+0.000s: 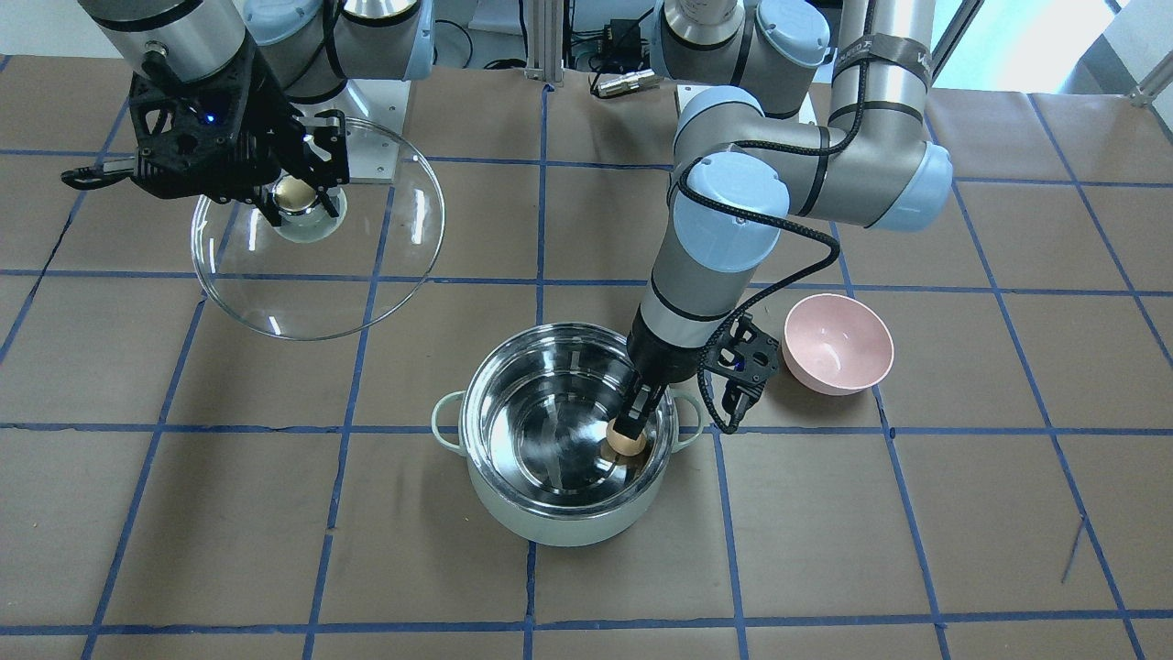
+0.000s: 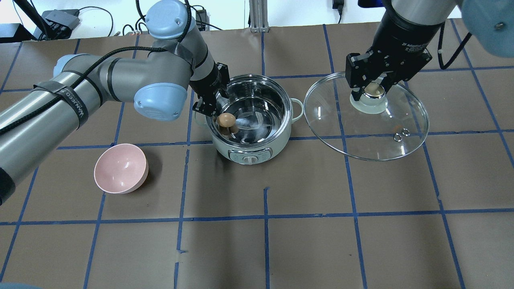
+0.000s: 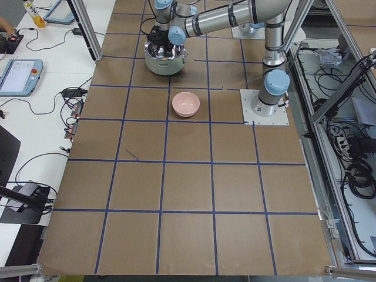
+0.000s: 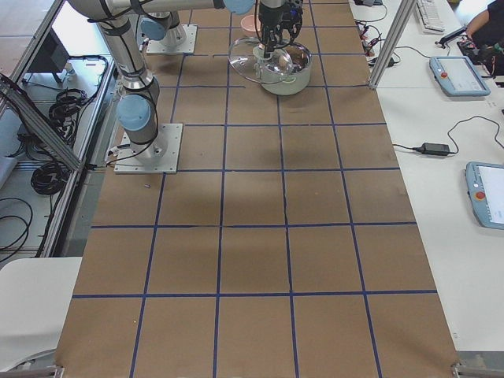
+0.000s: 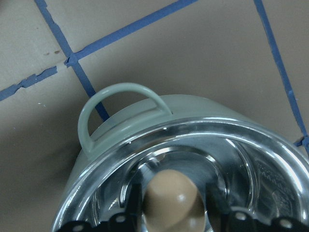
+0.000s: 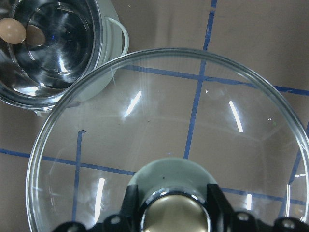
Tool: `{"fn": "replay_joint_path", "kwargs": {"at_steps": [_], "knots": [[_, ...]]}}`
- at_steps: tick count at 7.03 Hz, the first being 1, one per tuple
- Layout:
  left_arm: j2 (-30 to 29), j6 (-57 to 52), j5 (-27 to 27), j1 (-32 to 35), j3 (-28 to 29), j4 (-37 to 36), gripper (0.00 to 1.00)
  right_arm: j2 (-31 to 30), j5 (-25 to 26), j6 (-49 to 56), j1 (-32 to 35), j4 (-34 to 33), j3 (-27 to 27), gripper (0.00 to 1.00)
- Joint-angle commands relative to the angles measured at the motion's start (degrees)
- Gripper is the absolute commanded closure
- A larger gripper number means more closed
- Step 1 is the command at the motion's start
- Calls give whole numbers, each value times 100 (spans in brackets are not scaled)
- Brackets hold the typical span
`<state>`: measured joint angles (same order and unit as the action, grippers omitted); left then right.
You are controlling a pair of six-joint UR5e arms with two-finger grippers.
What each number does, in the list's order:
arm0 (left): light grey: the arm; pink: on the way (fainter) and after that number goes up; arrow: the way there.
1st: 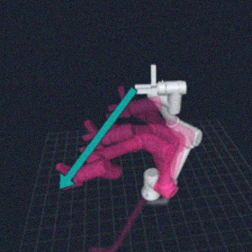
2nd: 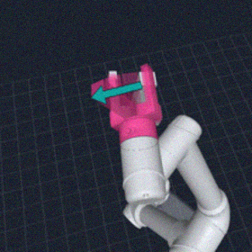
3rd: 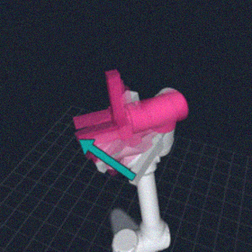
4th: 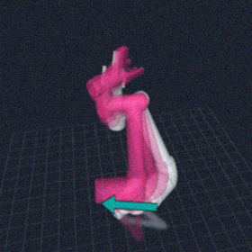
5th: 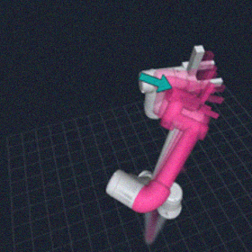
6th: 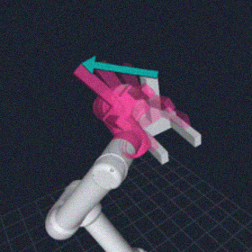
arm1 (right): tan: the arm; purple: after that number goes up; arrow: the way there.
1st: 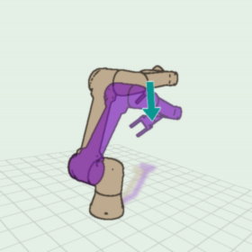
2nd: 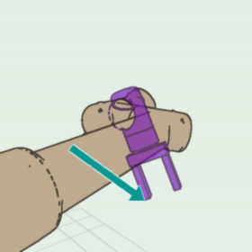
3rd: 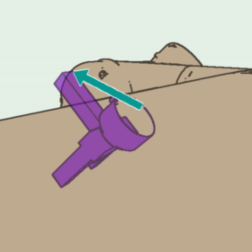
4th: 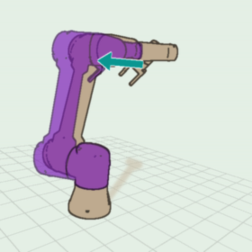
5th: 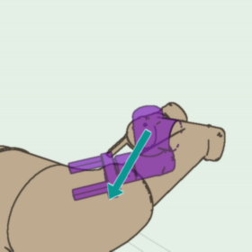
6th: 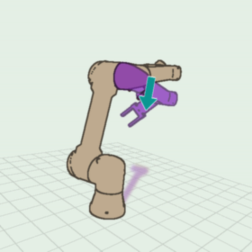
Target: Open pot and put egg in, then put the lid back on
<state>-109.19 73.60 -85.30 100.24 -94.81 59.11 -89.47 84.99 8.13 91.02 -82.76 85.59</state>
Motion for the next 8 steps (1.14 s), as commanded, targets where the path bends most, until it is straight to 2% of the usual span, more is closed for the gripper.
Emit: {"fn": "replay_joint_path", "kwargs": {"at_steps": [1, 3, 8], "knots": [[204, -318, -47, -22, 76, 39, 31, 0, 0, 4, 4, 24, 2, 90], [546, -836, -92, -188, 50, 283, 29, 0, -9, 4, -5, 24, 2, 89], [1934, -3322, -127, -1111, 68, 2233, 5, 0, -9, 13, -5, 24, 28, 89]]}}
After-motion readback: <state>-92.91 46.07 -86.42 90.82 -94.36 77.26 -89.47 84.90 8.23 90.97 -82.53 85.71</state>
